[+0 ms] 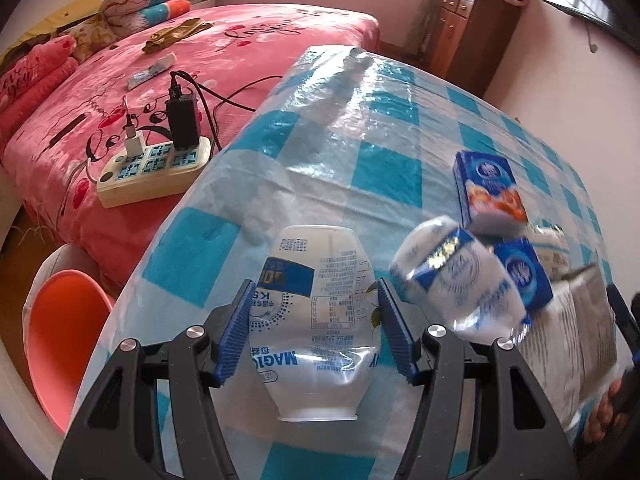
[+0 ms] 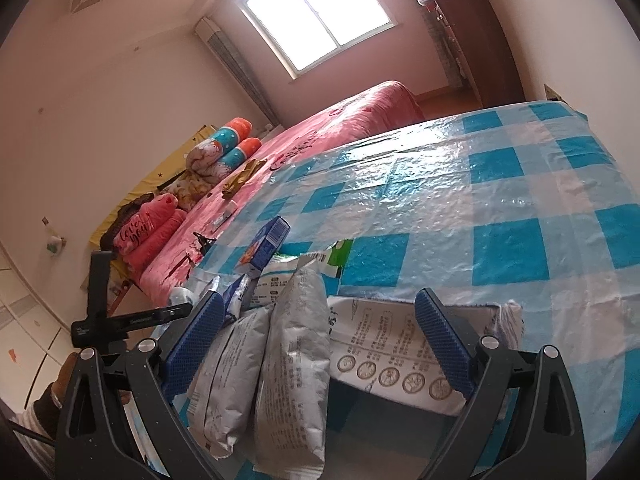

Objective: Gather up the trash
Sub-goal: 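Grasp the white plastic bottle with the left gripper while the right gripper grasps a paper packet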

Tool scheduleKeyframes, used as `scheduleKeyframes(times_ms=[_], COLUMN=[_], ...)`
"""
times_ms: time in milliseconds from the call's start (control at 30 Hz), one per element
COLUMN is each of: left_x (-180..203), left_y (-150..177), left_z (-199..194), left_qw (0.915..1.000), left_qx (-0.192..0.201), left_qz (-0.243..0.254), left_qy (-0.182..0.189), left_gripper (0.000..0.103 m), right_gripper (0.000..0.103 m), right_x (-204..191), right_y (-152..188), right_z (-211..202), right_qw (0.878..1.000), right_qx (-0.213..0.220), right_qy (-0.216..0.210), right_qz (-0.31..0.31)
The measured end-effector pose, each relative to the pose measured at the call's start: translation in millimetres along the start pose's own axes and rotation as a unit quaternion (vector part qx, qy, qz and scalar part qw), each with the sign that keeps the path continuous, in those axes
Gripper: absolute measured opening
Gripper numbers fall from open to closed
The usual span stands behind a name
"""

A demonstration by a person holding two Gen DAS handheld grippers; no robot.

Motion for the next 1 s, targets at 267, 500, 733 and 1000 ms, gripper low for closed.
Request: scheduleKeyframes(times_ms=[267, 500, 733, 1000], left_x=[-17, -20, -19, -27], left_y=[25, 46, 55, 64], left_z=[-20, -28, -33, -38], left_qw=[0.9990, 0.9974, 0.9947, 0.9927], left_qx=[0.019, 0.030, 0.040, 0.054], left_qz=[0.014, 0.042, 0.056, 0.056], left_qy=[0.037, 0.050, 0.076, 0.093], left_gripper=[0.062, 0.062, 0.062, 0.062], right_gripper=[0.095, 0.090, 0.094, 0.094], right_x=[-14, -52, -114, -141], right_y=[15, 32, 58, 82], right_z=[-16, -39, -10, 45], right_qw=[1.000, 0.997, 0.986, 0.965], right_qx=[0.010, 0.027, -0.010, -0.061], right_qy=[0.024, 0.062, 0.113, 0.176], right_qz=[0.007, -0.023, -0.121, -0.183])
Point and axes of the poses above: each gripper's, at about its wrist camera, not at the fingertips, and z roughly the way its jaws point, x to its right, y to its underside, the point moved 1 cm from there along z, roughly the way its jaws point, and after that the axes turned 5 degrees about z, right-handed, at the moved point
